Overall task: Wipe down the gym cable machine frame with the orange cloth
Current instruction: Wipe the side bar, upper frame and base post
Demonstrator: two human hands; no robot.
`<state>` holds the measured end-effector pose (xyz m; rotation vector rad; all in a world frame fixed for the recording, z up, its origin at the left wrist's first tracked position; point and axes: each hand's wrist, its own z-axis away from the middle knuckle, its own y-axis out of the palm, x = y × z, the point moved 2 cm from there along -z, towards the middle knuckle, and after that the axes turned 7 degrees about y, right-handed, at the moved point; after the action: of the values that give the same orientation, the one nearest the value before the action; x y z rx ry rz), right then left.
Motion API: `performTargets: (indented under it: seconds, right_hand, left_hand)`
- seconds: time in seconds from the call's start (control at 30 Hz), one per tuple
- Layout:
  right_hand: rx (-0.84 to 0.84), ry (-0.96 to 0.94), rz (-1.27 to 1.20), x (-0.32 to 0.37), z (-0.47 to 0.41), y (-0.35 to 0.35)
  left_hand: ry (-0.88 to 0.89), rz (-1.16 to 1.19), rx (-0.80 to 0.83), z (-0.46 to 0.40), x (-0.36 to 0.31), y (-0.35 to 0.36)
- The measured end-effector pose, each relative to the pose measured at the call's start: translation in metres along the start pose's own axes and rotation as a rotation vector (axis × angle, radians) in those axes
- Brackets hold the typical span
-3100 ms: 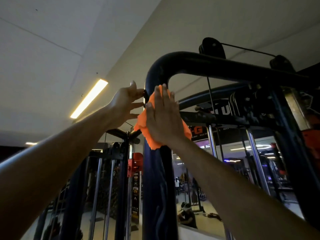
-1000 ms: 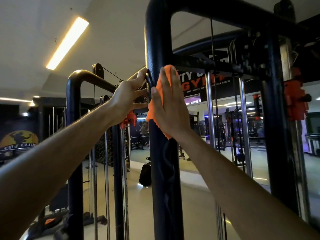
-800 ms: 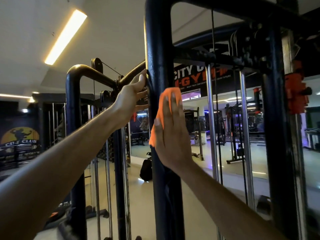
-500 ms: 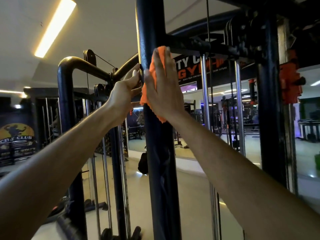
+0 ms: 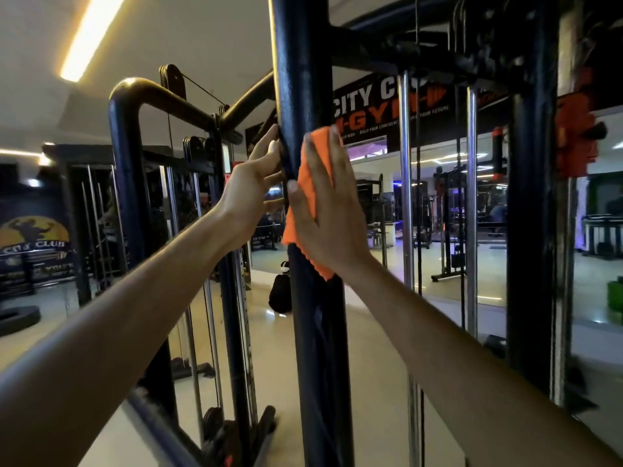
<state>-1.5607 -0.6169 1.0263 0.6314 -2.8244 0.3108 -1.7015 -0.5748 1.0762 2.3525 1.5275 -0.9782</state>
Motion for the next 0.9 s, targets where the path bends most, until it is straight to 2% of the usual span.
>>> performTargets:
  seconds: [0.13,0.33,0.4,0.57,0.63,0.83,0.9]
  right_hand:
    - [-0.056,-0.009,0.014,0.003,0.001,0.005]
    - [0.071,0.093,0.018,-0.025,0.133,0.018]
    - [0.083,0.088,0.012,-0.024,0.124,0.017]
    - [-0.032,0.044,-0.02,-0.003,0.036,0.008]
    - [-0.051,0.028,0.012,-0.003,0.041,0.009]
    - [0.1,0.081,0.093,-0.038,0.197,0.021]
    - [0.119,0.086,0.071,-0.041,0.205,0.023]
  left_hand:
    - [-0.015,0.003,0.004,0.005,0.008,-0.002]
    - [-0.062,0.009,0.0,0.029,0.026,0.006]
    - [-0.077,-0.001,0.005,0.036,0.028,0.008]
    - [-0.096,0.013,-0.009,0.04,0.024,0.012]
    - [-0.092,0.021,-0.017,0.042,0.025,0.013]
    - [-0.127,0.028,-0.022,0.066,0.046,0.018]
    - [-0.152,0.024,-0.035,0.075,0.052,0.02]
